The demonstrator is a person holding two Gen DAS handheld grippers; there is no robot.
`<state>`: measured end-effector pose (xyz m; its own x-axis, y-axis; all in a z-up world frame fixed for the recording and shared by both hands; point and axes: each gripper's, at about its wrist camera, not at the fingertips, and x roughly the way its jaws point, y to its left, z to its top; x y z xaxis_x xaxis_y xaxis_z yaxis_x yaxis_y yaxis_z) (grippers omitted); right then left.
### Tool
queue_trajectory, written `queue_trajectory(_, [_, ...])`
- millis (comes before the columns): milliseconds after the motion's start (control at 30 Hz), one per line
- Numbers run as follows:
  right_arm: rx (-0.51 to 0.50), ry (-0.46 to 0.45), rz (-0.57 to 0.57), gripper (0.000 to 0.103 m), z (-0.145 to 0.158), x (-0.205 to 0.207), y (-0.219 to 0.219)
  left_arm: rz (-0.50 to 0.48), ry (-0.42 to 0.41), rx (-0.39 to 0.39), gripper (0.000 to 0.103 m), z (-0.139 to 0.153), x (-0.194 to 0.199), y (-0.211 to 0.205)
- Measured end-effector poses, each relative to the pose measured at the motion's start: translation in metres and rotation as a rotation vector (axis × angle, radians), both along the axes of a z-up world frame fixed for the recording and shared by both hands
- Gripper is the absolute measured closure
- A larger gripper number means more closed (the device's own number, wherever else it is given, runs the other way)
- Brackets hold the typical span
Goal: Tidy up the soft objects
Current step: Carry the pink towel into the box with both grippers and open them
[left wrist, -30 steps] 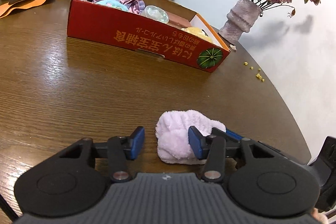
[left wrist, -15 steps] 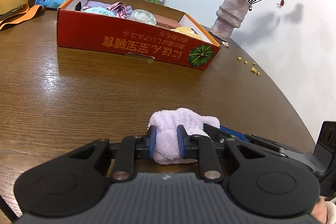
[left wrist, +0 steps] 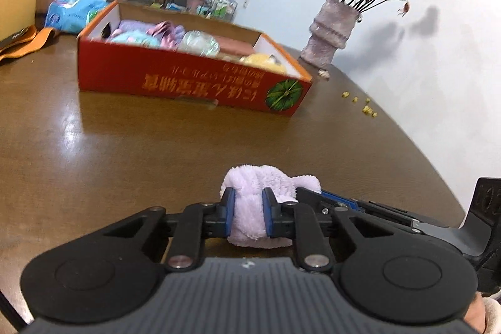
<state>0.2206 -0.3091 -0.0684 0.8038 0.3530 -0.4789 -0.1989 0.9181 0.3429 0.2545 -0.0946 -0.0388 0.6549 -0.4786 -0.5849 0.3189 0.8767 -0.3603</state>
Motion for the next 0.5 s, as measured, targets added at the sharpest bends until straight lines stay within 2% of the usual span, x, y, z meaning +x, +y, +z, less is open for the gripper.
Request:
queue_trajectory(133, [-0.006, -0.111, -0.016, 0.088, 0.039, 0.022, -0.011, -0.042, -0.099, -0.026, 0.085, 0.038, 0.03, -0.005])
queue_trajectory(200, [-0.071, -0.175, -0.023, 0.088, 0.065, 0.048, -0.013, -0.061, -0.145, -0.034, 0.085, 0.061, 0.063, -0.011])
queue_trajectory(267, [-0.129, -0.207, -0.024, 0.088, 0.085, 0.088, -0.013, -0.051, -0.146, -0.034, 0.085, 0.076, 0.109, -0.02])
queue_trajectory(367, [-0.149, -0.133, -0.018, 0.088, 0.094, 0.168, -0.015, -0.009, -0.076, -0.03, 0.085, 0.076, 0.185, -0.031])
queue_trajectory(500, [-0.163, 0.008, 0.0, 0.089, 0.078, 0.26, -0.008, 0.04, 0.022, 0.015, 0.085, 0.051, 0.263, -0.037])
